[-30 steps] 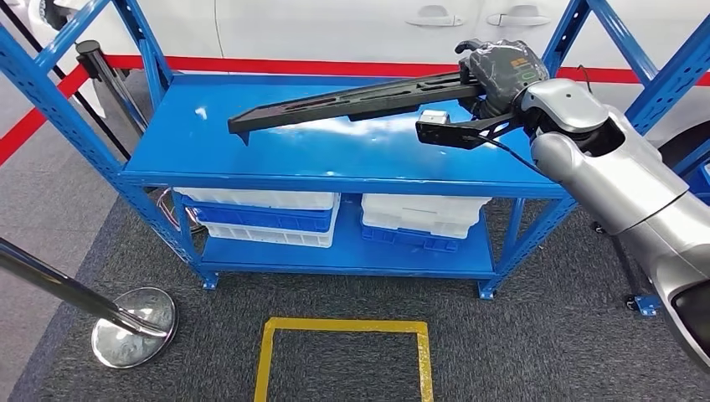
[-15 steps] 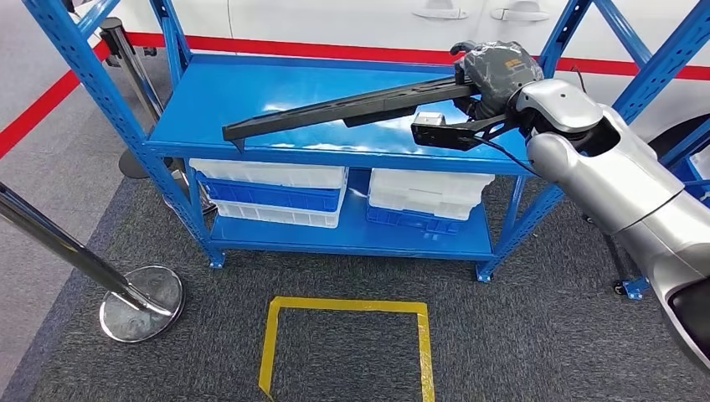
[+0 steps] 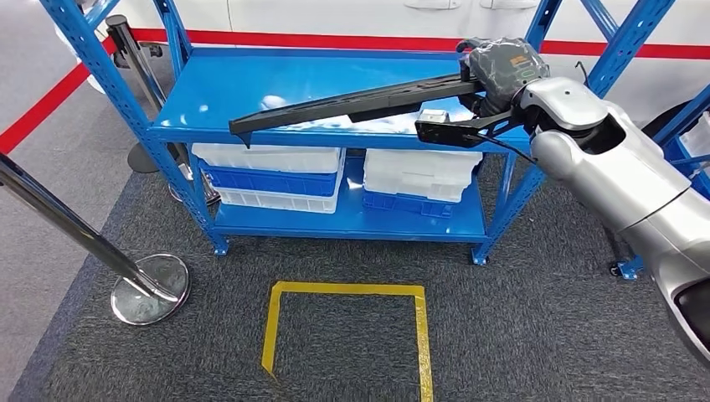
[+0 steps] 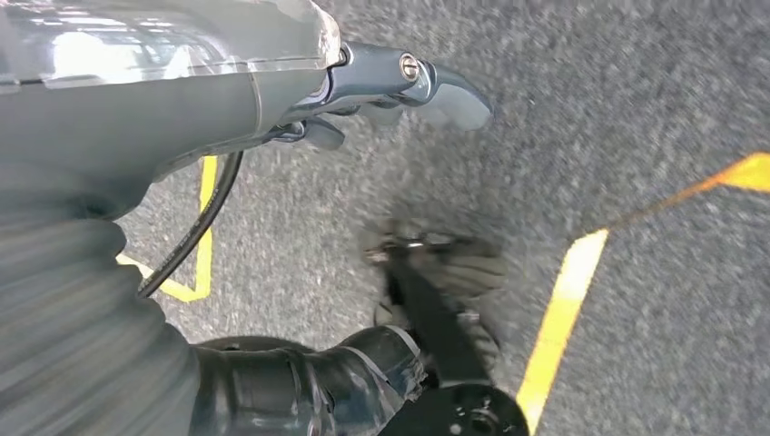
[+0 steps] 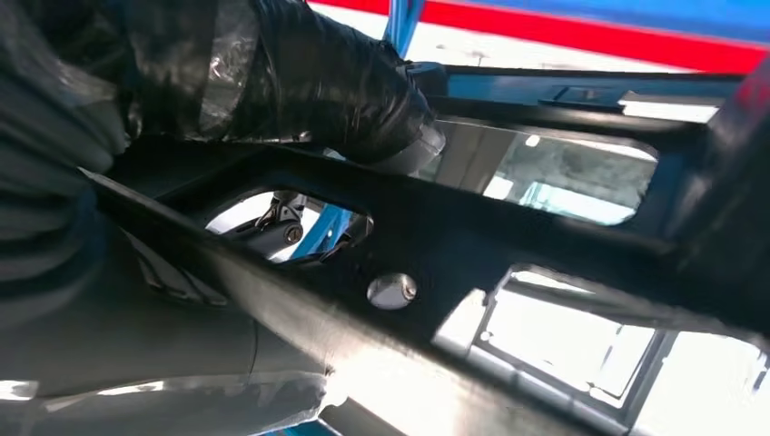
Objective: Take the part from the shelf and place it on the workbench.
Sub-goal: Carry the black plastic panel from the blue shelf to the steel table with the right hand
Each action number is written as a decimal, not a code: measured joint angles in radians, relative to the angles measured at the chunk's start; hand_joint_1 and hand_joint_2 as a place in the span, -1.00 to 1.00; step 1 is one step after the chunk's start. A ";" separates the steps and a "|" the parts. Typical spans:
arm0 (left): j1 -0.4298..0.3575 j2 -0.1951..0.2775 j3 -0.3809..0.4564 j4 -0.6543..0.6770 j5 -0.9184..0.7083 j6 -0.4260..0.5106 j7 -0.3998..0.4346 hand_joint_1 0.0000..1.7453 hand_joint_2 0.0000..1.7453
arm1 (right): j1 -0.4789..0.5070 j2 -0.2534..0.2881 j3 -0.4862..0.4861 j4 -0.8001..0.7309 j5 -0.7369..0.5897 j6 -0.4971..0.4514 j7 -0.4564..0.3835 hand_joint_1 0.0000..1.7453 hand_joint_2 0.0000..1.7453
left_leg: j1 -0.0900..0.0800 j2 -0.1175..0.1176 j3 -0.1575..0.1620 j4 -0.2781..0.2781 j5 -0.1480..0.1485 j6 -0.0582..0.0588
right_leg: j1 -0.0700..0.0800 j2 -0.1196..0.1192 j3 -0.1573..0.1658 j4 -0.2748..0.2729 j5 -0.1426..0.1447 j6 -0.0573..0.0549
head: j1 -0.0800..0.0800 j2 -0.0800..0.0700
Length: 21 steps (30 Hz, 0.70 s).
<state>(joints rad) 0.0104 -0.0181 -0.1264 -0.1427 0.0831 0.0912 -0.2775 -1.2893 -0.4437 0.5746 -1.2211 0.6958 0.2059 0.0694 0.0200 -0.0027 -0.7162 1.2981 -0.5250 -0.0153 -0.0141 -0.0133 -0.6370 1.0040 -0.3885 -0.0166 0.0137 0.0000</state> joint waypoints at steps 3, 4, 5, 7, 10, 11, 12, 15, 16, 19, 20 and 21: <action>-0.003 0.002 -0.002 0.000 -0.003 0.000 0.000 -1.00 1.00 | 0.000 -0.001 0.000 -0.001 0.000 -0.001 0.000 1.00 1.00 | 0.003 -0.002 0.143 -0.166 0.027 -0.001 | -0.002 0.001 -0.046 0.024 0.023 0.016 | 0.000 0.000; -0.004 0.002 -0.003 0.000 -0.003 0.000 0.000 -1.00 1.00 | 0.000 -0.002 0.000 -0.002 0.000 -0.001 0.000 1.00 1.00 | 0.002 -0.004 0.178 -0.221 0.012 0.003 | -0.001 0.001 -0.054 0.030 0.030 0.022 | 0.000 0.000; -0.004 0.002 -0.003 0.000 -0.003 0.000 -0.001 -1.00 1.00 | 0.000 -0.002 0.000 -0.002 0.000 -0.001 0.000 1.00 1.00 | -0.001 -0.006 0.196 -0.256 -0.003 0.009 | 0.000 0.001 -0.059 0.032 0.038 0.029 | 0.001 0.000; -0.003 0.002 -0.005 0.000 -0.003 0.000 -0.001 -1.00 1.00 | 0.001 -0.003 0.000 -0.001 0.000 -0.001 0.000 1.00 1.00 | -0.005 -0.005 0.189 -0.269 0.006 0.027 | -0.002 0.001 -0.065 0.028 0.055 0.041 | 0.000 0.000; -0.002 0.001 -0.006 0.000 -0.003 0.000 0.000 -1.00 1.00 | 0.003 -0.005 0.000 0.001 -0.001 -0.001 -0.001 1.00 1.00 | -0.003 0.001 0.161 -0.275 0.044 0.054 | -0.008 0.005 -0.092 0.088 -0.026 0.053 | 0.001 0.000; -0.002 0.001 -0.006 0.000 -0.003 0.000 0.000 -1.00 1.00 | 0.003 -0.006 0.000 0.001 -0.001 -0.001 0.000 1.00 1.00 | -0.005 0.001 0.147 -0.275 0.056 0.059 | -0.008 0.007 -0.106 0.146 -0.081 0.056 | 0.002 0.000; -0.002 0.002 -0.006 0.000 -0.003 0.000 -0.001 -1.00 1.00 | 0.004 -0.007 0.000 0.002 -0.001 -0.001 0.000 1.00 1.00 | -0.007 0.002 0.132 -0.274 0.068 0.062 | -0.008 0.008 -0.120 0.215 -0.127 0.057 | 0.002 0.000; -0.002 0.002 -0.006 0.000 -0.003 0.000 -0.001 -1.00 1.00 | 0.006 -0.007 0.000 0.004 -0.001 0.000 0.000 1.00 1.00 | -0.017 0.002 0.089 -0.272 0.100 0.065 | -0.004 0.009 -0.102 0.316 -0.142 0.051 | 0.002 0.000; -0.002 0.002 -0.006 0.000 -0.003 -0.001 -0.002 -1.00 1.00 | 0.006 -0.007 0.000 0.005 -0.001 0.000 0.000 1.00 1.00 | -0.020 0.001 0.078 -0.272 0.110 0.064 | 0.000 0.010 -0.064 0.282 -0.117 0.042 | 0.002 0.000; -0.003 -0.002 -0.007 0.000 -0.002 -0.004 -0.003 -1.00 1.00 | 0.000 -0.007 0.000 0.004 0.000 0.000 0.001 1.00 1.00 | -0.026 0.001 0.056 -0.273 0.137 0.059 | 0.019 0.011 0.087 0.080 -0.107 0.006 | 0.001 0.000; -0.003 -0.004 -0.007 0.000 -0.001 -0.005 -0.003 -1.00 1.00 | -0.003 -0.007 0.000 0.003 0.001 0.001 0.001 1.00 1.00 | -0.023 0.001 0.053 -0.277 0.146 0.055 | 0.025 0.011 0.111 0.037 -0.114 -0.001 | 0.001 0.000; -0.003 -0.004 -0.007 0.000 0.000 -0.005 -0.003 -1.00 1.00 | -0.007 -0.006 0.000 0.003 0.002 0.002 0.002 1.00 1.00 | -0.022 0.001 0.051 -0.281 0.157 0.049 | 0.028 0.010 0.119 0.016 -0.115 -0.004 | 0.001 0.000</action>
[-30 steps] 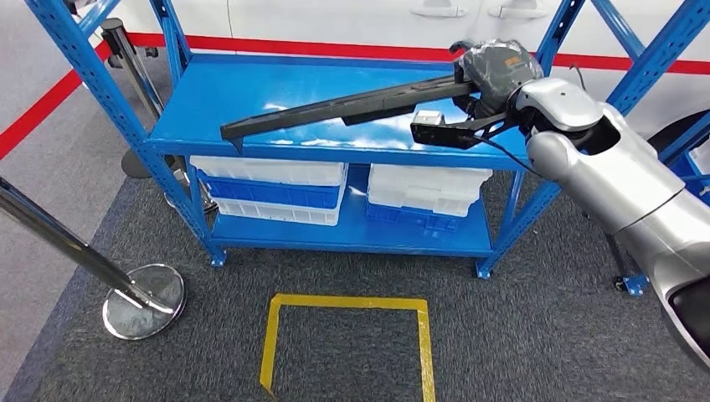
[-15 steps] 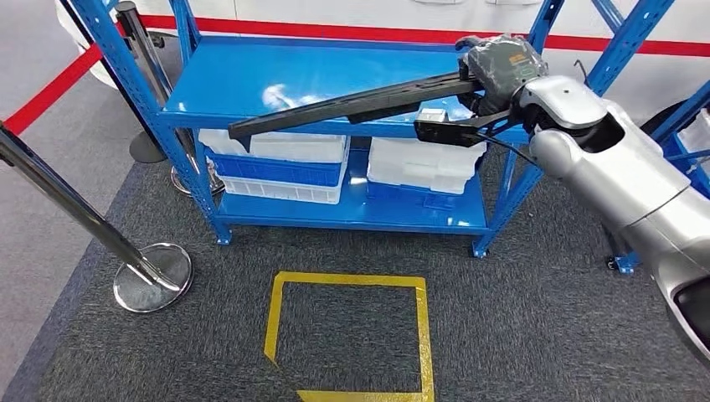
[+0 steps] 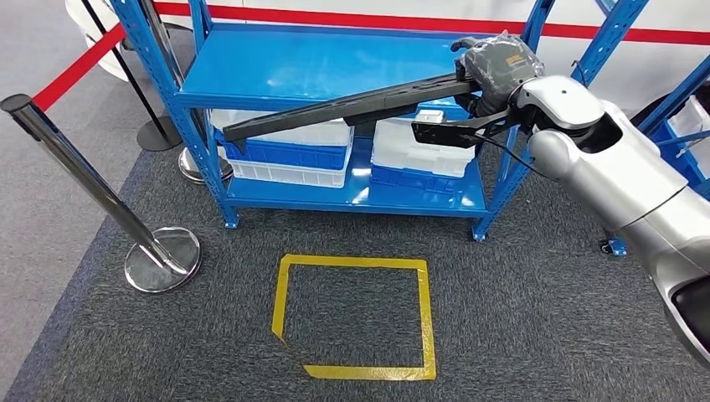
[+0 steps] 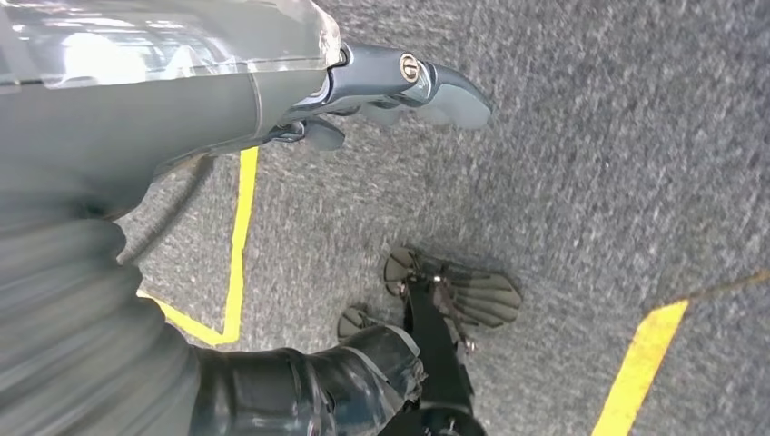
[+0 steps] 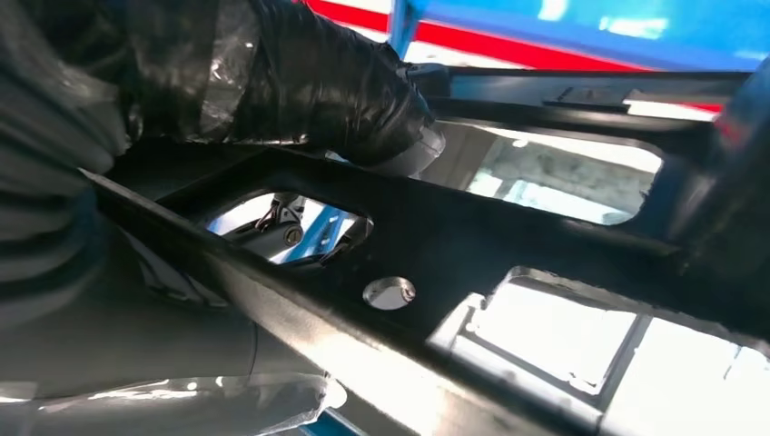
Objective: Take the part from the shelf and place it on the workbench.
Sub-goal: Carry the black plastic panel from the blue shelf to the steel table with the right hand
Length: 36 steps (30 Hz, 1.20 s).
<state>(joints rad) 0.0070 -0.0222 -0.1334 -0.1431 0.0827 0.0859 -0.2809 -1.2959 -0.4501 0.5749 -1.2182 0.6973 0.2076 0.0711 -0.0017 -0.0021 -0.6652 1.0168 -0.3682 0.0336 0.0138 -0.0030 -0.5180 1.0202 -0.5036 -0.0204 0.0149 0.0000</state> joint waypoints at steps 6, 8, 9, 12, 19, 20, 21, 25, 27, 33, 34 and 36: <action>0.003 0.003 0.000 0.000 0.006 -0.001 0.006 -1.00 1.00 | -0.015 0.012 0.015 0.002 0.004 0.008 0.006 1.00 1.00 | 0.007 -0.003 -0.051 0.139 -0.145 -0.036 | -0.012 -0.013 -0.044 -0.049 0.085 -0.022 | -0.001 0.000; 0.002 0.004 0.000 0.000 0.008 0.000 0.007 -1.00 1.00 | -0.015 0.016 0.023 0.003 0.006 0.009 0.011 1.00 1.00 | 0.017 -0.002 -0.063 0.244 -0.181 -0.050 | -0.014 -0.014 -0.079 -0.040 0.106 -0.017 | -0.001 0.000; 0.002 0.005 0.000 0.000 0.009 0.001 0.007 -1.00 1.00 | -0.015 0.017 0.027 0.004 0.006 0.009 0.012 1.00 1.00 | 0.021 -0.002 -0.051 0.261 -0.166 -0.056 | -0.017 -0.014 -0.098 -0.032 0.115 -0.012 | -0.001 0.000; -0.001 0.008 0.000 0.000 0.010 0.003 0.007 -1.00 1.00 | -0.014 0.019 0.033 0.003 0.006 0.008 0.014 1.00 1.00 | 0.033 -0.002 0.066 0.138 -0.116 -0.072 | -0.027 -0.013 -0.156 0.004 0.134 0.006 | -0.001 0.000; 0.000 0.008 0.000 0.000 0.010 0.004 0.004 -1.00 1.00 | -0.001 0.016 0.035 0.003 0.008 0.007 0.014 1.00 1.00 | 0.027 -0.002 0.097 0.016 -0.108 -0.015 | -0.034 -0.007 -0.211 0.054 0.117 0.049 | 0.002 0.000; 0.000 0.008 0.000 0.000 0.010 0.005 0.004 -1.00 1.00 | 0.001 0.016 0.035 0.003 0.006 0.006 0.014 1.00 1.00 | 0.027 0.000 0.085 0.015 -0.096 -0.008 | -0.036 -0.005 -0.226 0.102 0.066 0.052 | 0.002 0.000; 0.000 0.008 0.000 0.000 0.010 0.006 0.004 -1.00 1.00 | 0.002 0.015 0.035 0.004 0.004 0.006 0.014 1.00 1.00 | 0.026 0.000 0.071 0.015 -0.084 -0.004 | -0.036 -0.003 -0.241 0.166 0.013 0.055 | 0.002 0.000; 0.001 0.009 0.000 0.000 0.011 0.010 0.004 -1.00 1.00 | 0.013 0.015 0.035 0.005 -0.017 0.002 0.017 1.00 1.00 | 0.021 0.001 0.015 0.017 -0.041 -0.003 | -0.036 -0.001 -0.217 0.292 -0.017 0.054 | 0.002 0.000; 0.001 0.008 0.000 0.000 0.011 0.011 0.004 -1.00 1.00 | 0.018 0.016 0.027 0.003 -0.048 -0.009 0.019 1.00 1.00 | 0.021 0.001 -0.006 0.017 -0.023 -0.008 | -0.031 0.001 -0.118 0.173 0.016 0.042 | 0.001 0.000; 0.002 0.007 -0.001 0.000 0.011 0.014 0.003 -1.00 1.00 | 0.057 0.030 -0.048 -0.013 -0.127 -0.113 0.022 1.00 1.00 | 0.026 -0.001 -0.023 -0.008 0.018 -0.042 | -0.016 -0.003 -0.022 -0.012 0.032 0.010 | 0.002 0.000; 0.002 0.007 -0.001 0.000 0.011 0.014 0.003 -1.00 1.00 | 0.061 0.034 -0.055 -0.015 -0.129 -0.118 0.023 1.00 1.00 | 0.024 -0.002 -0.031 0.007 -0.003 -0.046 | -0.019 -0.007 -0.026 -0.022 0.044 0.003 | 0.001 0.000; 0.003 0.007 -0.002 0.000 0.011 0.014 0.003 -1.00 1.00 | 0.070 0.041 -0.063 -0.018 -0.130 -0.121 0.025 1.00 1.00 | 0.024 -0.001 -0.063 0.104 -0.092 -0.051 | -0.022 -0.012 -0.045 -0.026 0.064 -0.006 | 0.000 0.000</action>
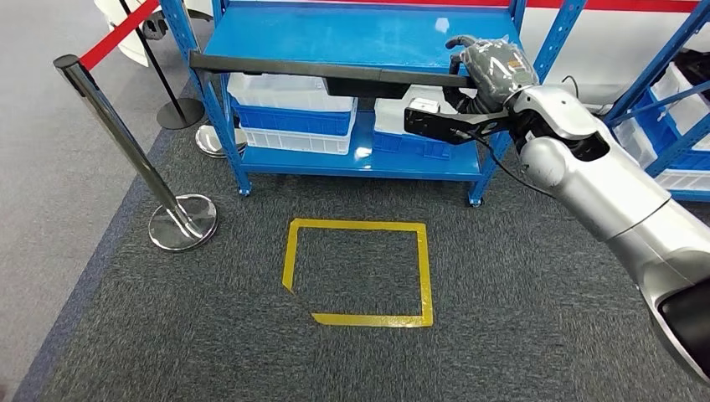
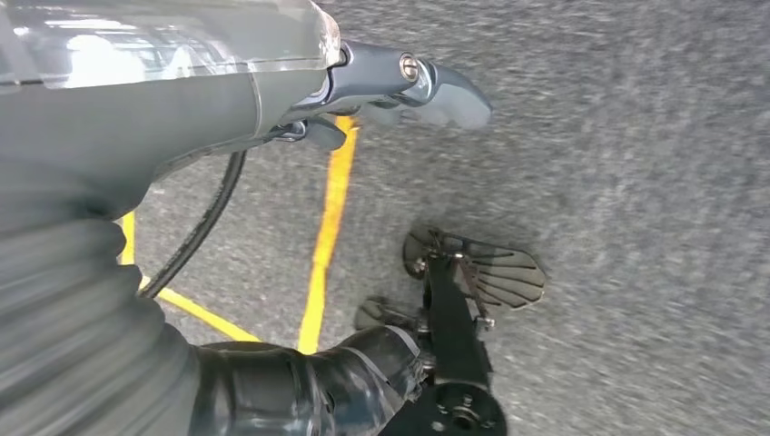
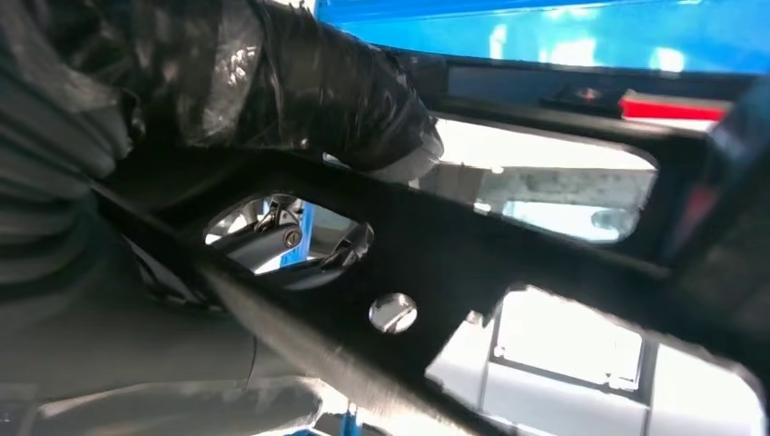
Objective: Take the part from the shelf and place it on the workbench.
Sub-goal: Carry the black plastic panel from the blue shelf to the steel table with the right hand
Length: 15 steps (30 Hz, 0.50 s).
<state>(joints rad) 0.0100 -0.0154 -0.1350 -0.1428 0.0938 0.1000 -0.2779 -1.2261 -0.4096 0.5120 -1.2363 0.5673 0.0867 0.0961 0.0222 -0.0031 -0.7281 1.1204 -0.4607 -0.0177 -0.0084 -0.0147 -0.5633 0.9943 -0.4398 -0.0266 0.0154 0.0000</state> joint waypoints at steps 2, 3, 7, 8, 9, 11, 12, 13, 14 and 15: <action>0.001 0.000 0.000 0.000 0.000 0.000 0.000 -1.00 1.00 | 0.011 0.001 -0.009 -0.001 0.003 -0.002 0.001 1.00 1.00 | 0.000 0.000 -0.027 0.131 -0.073 -0.002 | 0.002 0.000 -0.029 0.011 0.014 -0.003 | 0.000 0.000; 0.001 0.001 0.000 0.000 0.000 0.001 0.001 -1.00 1.00 | 0.017 0.001 -0.014 -0.002 0.005 -0.003 0.002 1.00 1.00 | 0.000 0.000 -0.024 0.163 -0.078 -0.001 | 0.002 0.000 -0.044 0.018 0.019 -0.002 | 0.000 0.000; -0.002 0.003 0.000 0.000 0.000 0.006 0.002 -1.00 1.00 | 0.027 0.000 -0.038 -0.012 0.009 -0.006 0.003 1.00 1.00 | -0.003 -0.001 0.120 -0.002 -0.027 0.010 | 0.004 0.003 -0.096 0.054 0.033 0.008 | 0.000 0.000; -0.002 0.004 0.000 0.000 0.000 0.006 0.002 -1.00 1.00 | 0.028 0.000 -0.046 -0.014 0.010 -0.006 0.004 1.00 1.00 | -0.006 -0.002 0.146 -0.046 -0.029 0.014 | 0.004 0.002 -0.104 0.060 0.037 0.012 | 0.000 0.000; -0.002 0.004 0.000 0.000 0.000 0.007 0.001 -1.00 1.00 | 0.028 -0.001 -0.052 -0.015 0.012 -0.006 0.004 1.00 1.00 | -0.008 -0.003 0.157 -0.068 -0.035 0.017 | 0.004 0.002 -0.109 0.062 0.043 0.018 | 0.000 0.000; 0.000 0.004 0.000 0.000 0.000 0.007 0.000 -1.00 1.00 | 0.030 -0.001 -0.059 -0.016 0.015 -0.007 0.005 1.00 1.00 | -0.010 -0.002 0.156 -0.080 -0.022 0.025 | 0.004 0.003 -0.113 0.059 0.056 0.030 | 0.000 0.000; 0.000 0.003 0.000 0.000 0.000 0.007 0.000 -1.00 1.00 | 0.031 -0.001 -0.062 -0.016 0.017 -0.007 0.004 1.00 1.00 | -0.009 0.000 0.151 -0.085 -0.012 0.032 | 0.003 0.004 -0.117 0.061 0.051 0.035 | 0.000 0.000; -0.001 0.003 -0.001 0.000 0.000 0.007 -0.001 -1.00 1.00 | 0.032 -0.002 -0.064 -0.016 0.020 -0.007 0.003 1.00 1.00 | -0.008 0.003 0.145 -0.090 0.000 0.041 | 0.001 0.006 -0.124 0.075 0.029 0.040 | 0.000 0.000; -0.001 0.003 -0.001 0.000 0.000 0.007 -0.002 -1.00 1.00 | 0.032 -0.003 -0.067 -0.016 0.023 -0.007 0.002 1.00 1.00 | -0.006 0.005 0.136 -0.095 0.012 0.048 | 0.000 0.008 -0.134 0.108 -0.008 0.045 | 0.000 0.000; -0.002 0.003 -0.001 0.000 0.000 0.007 -0.002 -1.00 1.00 | 0.033 -0.004 -0.069 -0.016 0.024 -0.007 0.000 1.00 1.00 | -0.006 0.006 0.125 -0.096 0.022 0.054 | -0.002 0.010 -0.147 0.160 -0.057 0.049 | 0.001 0.000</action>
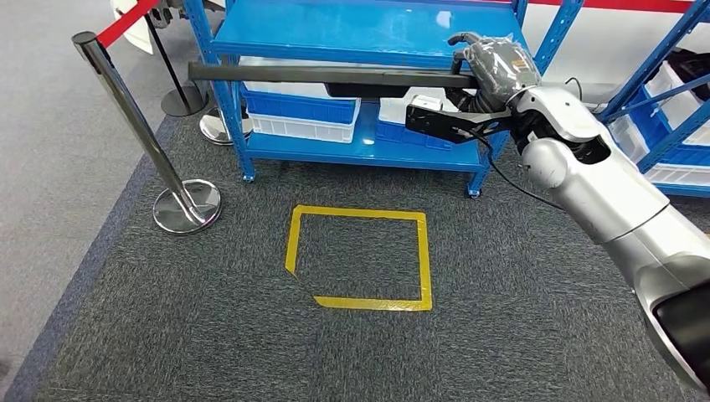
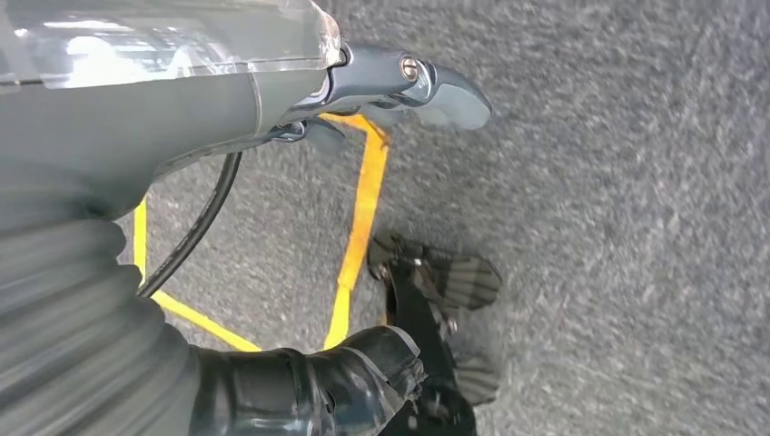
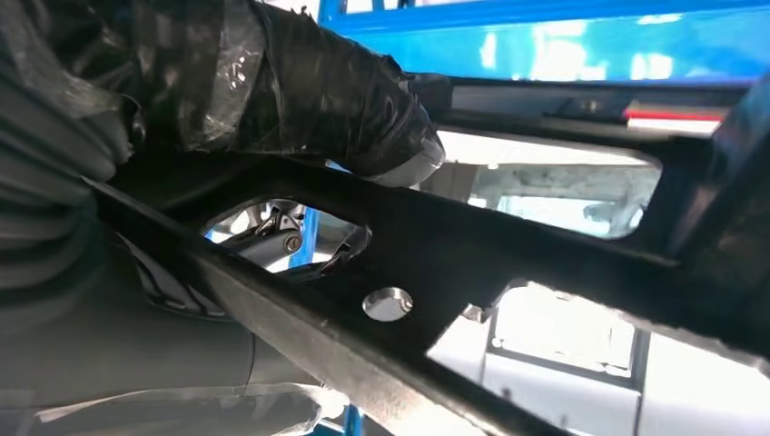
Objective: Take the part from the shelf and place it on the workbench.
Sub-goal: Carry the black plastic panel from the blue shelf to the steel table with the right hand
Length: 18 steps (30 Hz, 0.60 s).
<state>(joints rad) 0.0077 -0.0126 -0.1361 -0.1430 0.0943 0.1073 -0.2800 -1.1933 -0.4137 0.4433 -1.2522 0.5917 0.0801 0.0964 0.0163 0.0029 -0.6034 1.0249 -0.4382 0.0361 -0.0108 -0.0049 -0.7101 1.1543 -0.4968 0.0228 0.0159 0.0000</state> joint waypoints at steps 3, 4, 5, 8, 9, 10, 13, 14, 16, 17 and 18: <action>0.000 0.000 0.000 0.000 0.000 0.001 -0.001 -1.00 1.00 | 0.004 -0.002 -0.002 0.000 0.004 0.000 -0.001 1.00 1.00 | -0.001 0.001 -0.036 0.001 0.028 0.003 | -0.003 0.002 -0.018 0.159 -0.086 0.009 | 0.000 0.000; 0.000 0.000 0.000 0.000 0.000 0.001 -0.001 -1.00 1.00 | 0.006 -0.002 -0.002 0.000 0.005 0.000 -0.001 1.00 1.00 | -0.001 0.001 -0.048 0.002 0.038 0.002 | -0.004 0.003 0.000 0.163 -0.074 0.010 | 0.000 0.000; 0.000 0.000 0.000 0.000 0.000 0.002 -0.001 -1.00 1.00 | 0.006 -0.003 -0.002 0.000 0.007 0.000 -0.001 1.00 1.00 | -0.001 0.001 -0.059 0.003 0.047 0.000 | -0.004 0.003 0.035 0.131 -0.049 0.008 | 0.000 0.000; 0.000 -0.002 -0.001 0.000 0.000 0.002 -0.001 -1.00 1.00 | 0.003 -0.003 -0.003 -0.004 0.011 0.000 -0.002 1.00 1.00 | -0.002 0.001 -0.083 0.001 0.075 -0.009 | 0.005 0.004 0.177 -0.068 -0.018 -0.009 | 0.000 0.000; 0.000 -0.003 -0.001 0.000 0.000 0.002 -0.001 -1.00 1.00 | 0.002 -0.004 -0.004 -0.006 0.012 0.000 -0.002 1.00 1.00 | -0.001 0.001 -0.086 -0.002 0.085 -0.014 | 0.009 0.004 0.201 -0.113 -0.022 -0.015 | 0.000 0.000; 0.000 -0.003 -0.001 0.000 0.000 0.002 -0.001 -1.00 1.00 | 0.000 -0.004 -0.005 -0.007 0.013 0.000 -0.003 1.00 1.00 | 0.000 0.001 -0.089 -0.008 0.098 -0.020 | 0.014 0.004 0.208 -0.135 -0.026 -0.019 | 0.000 0.000; 0.003 -0.003 -0.002 0.000 0.002 0.003 -0.001 -1.00 1.00 | -0.004 -0.004 -0.006 -0.007 0.018 0.001 -0.003 1.00 1.00 | -0.001 -0.003 -0.100 -0.014 0.096 -0.038 | 0.010 -0.004 0.187 -0.156 0.011 -0.037 | 0.000 0.000; 0.004 -0.002 -0.002 0.001 0.002 0.003 -0.001 -1.00 1.00 | -0.004 -0.004 -0.006 -0.007 0.019 0.001 -0.003 1.00 1.00 | -0.001 -0.004 -0.110 0.010 0.058 -0.043 | 0.006 -0.007 0.176 -0.162 0.027 -0.044 | -0.001 0.000; 0.003 -0.002 -0.003 0.001 0.002 0.003 -0.001 -1.00 1.00 | -0.005 -0.003 -0.005 -0.007 0.020 0.002 -0.003 1.00 1.00 | 0.002 -0.003 -0.136 0.121 -0.055 -0.051 | 0.004 -0.009 0.147 -0.163 0.054 -0.053 | -0.001 0.000; 0.003 -0.002 -0.003 0.001 0.003 0.003 -0.001 -1.00 1.00 | -0.005 -0.003 -0.005 -0.007 0.021 0.002 -0.003 1.00 1.00 | 0.004 -0.003 -0.145 0.189 -0.095 -0.055 | 0.004 -0.009 0.129 -0.160 0.067 -0.054 | -0.001 0.000; 0.003 -0.002 -0.003 0.001 0.003 0.004 -0.001 -1.00 1.00 | -0.004 -0.004 -0.005 -0.006 0.021 0.002 -0.003 1.00 1.00 | 0.005 -0.003 -0.148 0.246 -0.108 -0.060 | 0.005 -0.009 0.110 -0.156 0.079 -0.053 | -0.001 0.000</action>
<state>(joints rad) 0.0106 -0.0145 -0.1389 -0.1423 0.0971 0.1108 -0.2811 -1.1978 -0.4172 0.4379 -1.2585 0.6126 0.0816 0.0936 0.0212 0.0001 -0.7515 1.2707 -0.5462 -0.0235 -0.0063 -0.0142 -0.5999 0.9979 -0.4180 -0.0300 0.0150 0.0000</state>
